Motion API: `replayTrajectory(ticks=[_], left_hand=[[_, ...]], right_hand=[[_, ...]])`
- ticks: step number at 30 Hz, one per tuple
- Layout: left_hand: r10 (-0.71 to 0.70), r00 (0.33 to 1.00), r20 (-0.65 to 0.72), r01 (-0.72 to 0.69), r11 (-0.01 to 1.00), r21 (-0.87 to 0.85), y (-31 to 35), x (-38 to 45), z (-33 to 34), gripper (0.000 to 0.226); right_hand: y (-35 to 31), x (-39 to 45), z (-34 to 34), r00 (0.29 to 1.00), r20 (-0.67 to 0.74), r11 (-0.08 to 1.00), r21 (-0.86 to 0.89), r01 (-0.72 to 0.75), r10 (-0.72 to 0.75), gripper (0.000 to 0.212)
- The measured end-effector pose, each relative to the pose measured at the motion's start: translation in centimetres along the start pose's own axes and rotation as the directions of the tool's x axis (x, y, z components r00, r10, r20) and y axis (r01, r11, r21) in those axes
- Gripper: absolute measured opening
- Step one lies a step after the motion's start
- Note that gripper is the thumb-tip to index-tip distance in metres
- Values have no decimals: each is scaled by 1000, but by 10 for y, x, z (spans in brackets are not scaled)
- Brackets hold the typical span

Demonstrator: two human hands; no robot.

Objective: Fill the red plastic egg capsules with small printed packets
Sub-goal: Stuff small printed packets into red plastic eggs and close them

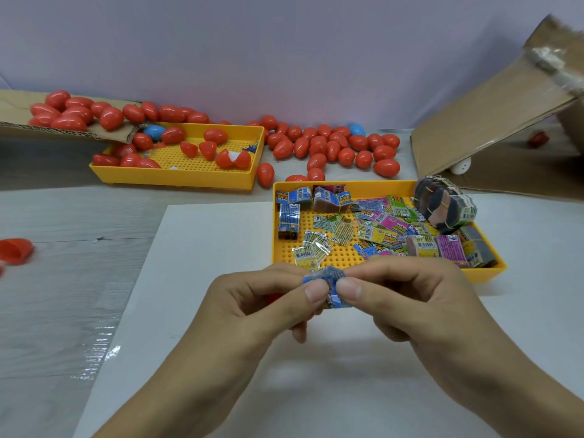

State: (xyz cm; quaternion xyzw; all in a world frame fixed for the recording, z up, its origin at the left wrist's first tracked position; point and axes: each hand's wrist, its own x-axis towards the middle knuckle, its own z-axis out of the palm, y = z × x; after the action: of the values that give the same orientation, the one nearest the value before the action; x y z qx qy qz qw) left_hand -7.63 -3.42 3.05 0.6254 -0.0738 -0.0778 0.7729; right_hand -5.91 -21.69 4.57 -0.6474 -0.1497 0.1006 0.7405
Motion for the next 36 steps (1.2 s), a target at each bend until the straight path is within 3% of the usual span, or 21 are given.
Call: replayTrajectory(ticks=[5, 8, 12, 15, 17, 22, 28, 33, 36], left_hand=[[168, 976, -139, -139, 970, 198, -2, 0, 3, 22], [163, 973, -165, -133, 975, 175, -2, 0, 3, 23], [78, 993, -93, -62, 984, 165, 0, -1, 4, 28], [49, 997, -68, -37, 985, 169, 0, -2, 4, 32], [38, 998, -56, -29, 988, 154, 0, -2, 4, 34], [-6, 1000, -3, 6, 999, 37, 1, 0, 2, 34], [24, 998, -57, -22, 999, 46, -2, 0, 3, 28], [-9, 998, -68, 1, 994, -107, 1, 2, 1, 24], [1, 994, -106, -12, 995, -99, 2, 2, -1, 40]], right_hand=[[6, 1, -3, 994, -94, 996, -65, -65, 59, 11], [10, 0, 0, 994, -105, 982, -182, -47, 28, 9], [12, -4, 0, 978, -64, 849, -509, 140, -200, 41], [10, -5, 1, 940, 82, 752, -580, 314, -330, 37], [10, -7, 2, 937, 26, 756, -583, 296, -347, 30], [11, -4, 0, 969, -136, 886, -447, 124, -204, 17], [12, -6, 4, 970, -131, 933, -326, 153, -205, 15], [13, -5, 3, 931, -135, 854, -458, 244, -339, 16], [12, -4, 0, 923, -140, 846, -467, 258, -359, 18]])
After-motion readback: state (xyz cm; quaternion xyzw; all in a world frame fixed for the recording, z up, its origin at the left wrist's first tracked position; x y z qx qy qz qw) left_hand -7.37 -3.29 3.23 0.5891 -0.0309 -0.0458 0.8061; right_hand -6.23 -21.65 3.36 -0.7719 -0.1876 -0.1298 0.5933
